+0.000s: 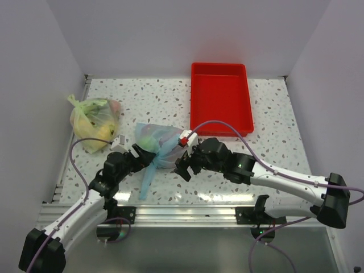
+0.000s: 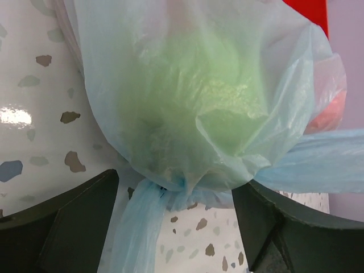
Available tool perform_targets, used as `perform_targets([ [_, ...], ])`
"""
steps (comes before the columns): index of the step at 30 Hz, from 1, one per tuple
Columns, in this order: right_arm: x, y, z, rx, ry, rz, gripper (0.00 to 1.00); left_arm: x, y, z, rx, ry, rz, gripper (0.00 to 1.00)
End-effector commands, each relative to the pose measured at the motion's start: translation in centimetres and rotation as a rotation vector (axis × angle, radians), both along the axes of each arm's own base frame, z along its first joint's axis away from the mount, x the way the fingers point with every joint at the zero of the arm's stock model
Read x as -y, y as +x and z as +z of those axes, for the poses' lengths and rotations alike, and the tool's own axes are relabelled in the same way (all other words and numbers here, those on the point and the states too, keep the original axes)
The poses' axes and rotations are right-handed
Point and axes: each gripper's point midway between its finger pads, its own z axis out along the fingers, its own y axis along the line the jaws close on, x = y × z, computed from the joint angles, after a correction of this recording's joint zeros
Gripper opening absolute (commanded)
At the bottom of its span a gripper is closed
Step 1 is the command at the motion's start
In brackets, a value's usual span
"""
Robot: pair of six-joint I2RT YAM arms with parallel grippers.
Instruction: Untie the knot of the plastic bag and take out the fruit
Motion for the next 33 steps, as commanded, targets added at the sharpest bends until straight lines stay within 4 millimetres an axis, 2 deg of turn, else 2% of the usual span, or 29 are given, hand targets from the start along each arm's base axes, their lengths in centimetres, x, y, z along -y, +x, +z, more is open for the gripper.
perform_targets([
  [1, -1.1, -0.6, 1.9, 0.046, 0.074, 0.038, 0.86, -0.1, 2.3, 3.1, 0.153, -0.063, 0.077, 0.82],
  [5, -1.7, -1.3, 1.8, 0.075, 0.049, 0.054, 0.87, 0.6, 2.6, 3.8, 0.185, -0.082, 0.047, 0.7],
  [7, -2.4, -1.8, 1.4, 0.076, 0.037, 0.074, 0.87, 1.3, 2.5, 4.1, 0.185, -0.089, 0.022, 0.54],
  [8, -2.8, -1.8, 1.7, 0.086, 0.046, 0.079, 0.87, 1.5, 2.5, 4.2, 0.188, -0.091, 0.014, 0.4],
  [11, -4.0, -2.0, 0.7, 0.106, 0.013, 0.096, 0.87, 2.2, 2.3, 5.1, 0.193, -0.1, -0.011, 0.19],
  [12, -4.4, -2.2, 0.8, 0.113, 0.008, 0.104, 0.87, 2.7, 2.2, 6.0, 0.202, -0.109, -0.022, 0.08],
  [13, -4.7, -1.8, 0.0, 0.121, -0.022, 0.091, 0.87, 2.7, 2.2, 6.5, 0.205, -0.111, -0.022, 0.03],
  [14, -5.0, -1.4, 0.1, 0.139, -0.028, 0.081, 0.86, 2.7, 1.9, 6.5, 0.187, -0.103, -0.021, 0.0],
  [15, -5.0, -0.9, 0.0, 0.155, -0.04, 0.056, 0.85, 2.8, 2.1, 8.2, 0.205, -0.116, -0.015, 0.0],
  [17, -5.3, -0.1, -0.8, 0.178, -0.062, 0.032, 0.81, 2.8, 1.9, 10.0, 0.202, -0.12, -0.009, 0.0],
  [20, -5.3, 1.1, -1.2, 0.213, -0.075, -0.025, 0.7, 2.8, 1.6, 11.3, 0.18, -0.116, -0.008, 0.0],
  [21, -5.6, 1.5, -0.8, 0.246, -0.07, -0.02, 0.67, 2.8, 1.5, 11.9, 0.169, -0.118, -0.01, 0.0],
  [22, -5.8, 1.8, -0.3, 0.263, -0.055, -0.027, 0.63, 2.9, 1.4, 12.1, 0.161, -0.116, -0.014, 0.0],
  [27, -6.5, 2.9, 2.0, 0.316, -0.007, -0.073, 0.6, 3.5, 0.8, 12.5, 0.134, -0.123, -0.044, 0.0],
  [33, -5.9, 2.9, 4.8, 0.352, 0.023, -0.067, 0.58, 3.2, 0.2, 10.6, 0.081, -0.086, -0.045, 0.0],
])
